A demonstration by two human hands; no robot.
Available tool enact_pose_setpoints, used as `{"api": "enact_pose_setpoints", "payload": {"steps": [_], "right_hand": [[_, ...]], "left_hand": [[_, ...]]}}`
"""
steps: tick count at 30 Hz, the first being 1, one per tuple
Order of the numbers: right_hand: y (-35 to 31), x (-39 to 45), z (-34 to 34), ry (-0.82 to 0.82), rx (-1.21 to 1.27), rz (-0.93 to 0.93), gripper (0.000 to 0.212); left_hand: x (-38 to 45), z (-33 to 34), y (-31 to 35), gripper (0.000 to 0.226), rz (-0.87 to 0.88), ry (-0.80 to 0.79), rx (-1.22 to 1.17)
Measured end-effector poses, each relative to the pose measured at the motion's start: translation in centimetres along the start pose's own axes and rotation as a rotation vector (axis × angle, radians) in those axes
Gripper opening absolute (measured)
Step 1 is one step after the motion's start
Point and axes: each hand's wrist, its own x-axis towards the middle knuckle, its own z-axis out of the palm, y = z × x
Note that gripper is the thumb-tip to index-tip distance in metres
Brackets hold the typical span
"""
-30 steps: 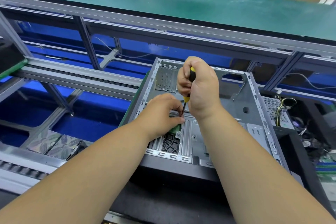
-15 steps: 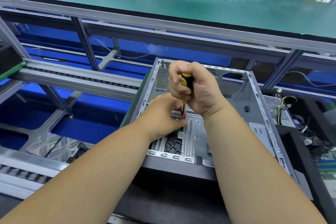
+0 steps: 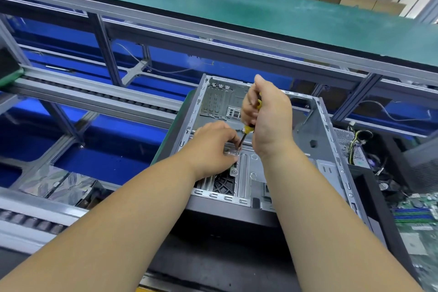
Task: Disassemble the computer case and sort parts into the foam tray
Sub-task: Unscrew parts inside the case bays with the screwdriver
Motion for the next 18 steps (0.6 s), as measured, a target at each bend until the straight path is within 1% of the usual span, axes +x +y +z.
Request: {"api": "enact_pose_setpoints", "payload": {"steps": [3, 5, 8, 13, 15, 18], "right_hand": [[-0.1, 0.6, -0.5, -0.027, 0.045, 0.035, 0.046], [0.0, 0.9, -0.8, -0.088, 0.053, 0.049, 0.044], [0.0, 1.4, -1.2, -0.242, 0.071, 0.090, 0.036], [-0.3, 2.8, -2.4, -0.558, 0.114, 0.196, 0.038], [-0.2, 3.1, -2.4, -0.600, 0.121, 0.209, 0.039], [0.0, 3.0, -2.3, -0.598, 0.127, 0.184, 0.037]], "left_hand": [[-0.1, 0.0, -0.1, 0.021, 0.012, 0.008, 0.008], [-0.1, 0.1, -0.1, 0.022, 0.015, 0.011, 0.010], [0.1, 0.1, -0.2, 0.023, 0.015, 0.019, 0.014], [0.4, 0.2, -0.4, 0.020, 0.020, 0.015, -0.003], [0.5, 0.2, -0.4, 0.018, 0.018, 0.010, 0.006], [0.6, 0.1, -0.2, 0.013, 0.008, 0.007, -0.019]]}}
